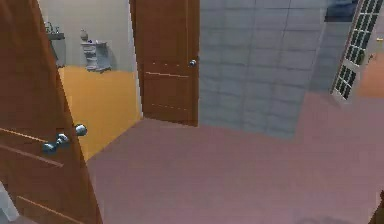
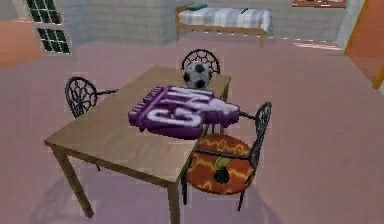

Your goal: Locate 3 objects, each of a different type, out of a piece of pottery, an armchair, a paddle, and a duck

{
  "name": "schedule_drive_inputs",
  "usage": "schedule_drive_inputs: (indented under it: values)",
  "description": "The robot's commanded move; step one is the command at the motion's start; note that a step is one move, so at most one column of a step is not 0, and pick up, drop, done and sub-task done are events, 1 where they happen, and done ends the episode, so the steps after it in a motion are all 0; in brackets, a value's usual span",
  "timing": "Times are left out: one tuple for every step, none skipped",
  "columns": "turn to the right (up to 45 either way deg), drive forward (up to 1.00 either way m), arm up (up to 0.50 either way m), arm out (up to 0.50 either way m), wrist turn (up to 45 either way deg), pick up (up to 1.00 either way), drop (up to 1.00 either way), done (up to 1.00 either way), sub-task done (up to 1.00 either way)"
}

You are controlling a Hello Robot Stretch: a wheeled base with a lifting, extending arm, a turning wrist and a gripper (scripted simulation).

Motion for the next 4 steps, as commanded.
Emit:
schedule_drive_inputs:
  values:
    - [0.0,0.85,0.0,0.0,0.0,0.0,0.0,0.0,0.0]
    - [-12.0,0.0,0.0,0.0,0.0,0.0,0.0,0.0,0.0]
    - [0.0,0.65,0.0,0.0,0.0,0.0,0.0,0.0,0.0]
    - [-45.0,0.0,0.0,0.0,0.0,0.0,0.0,0.0,0.0]
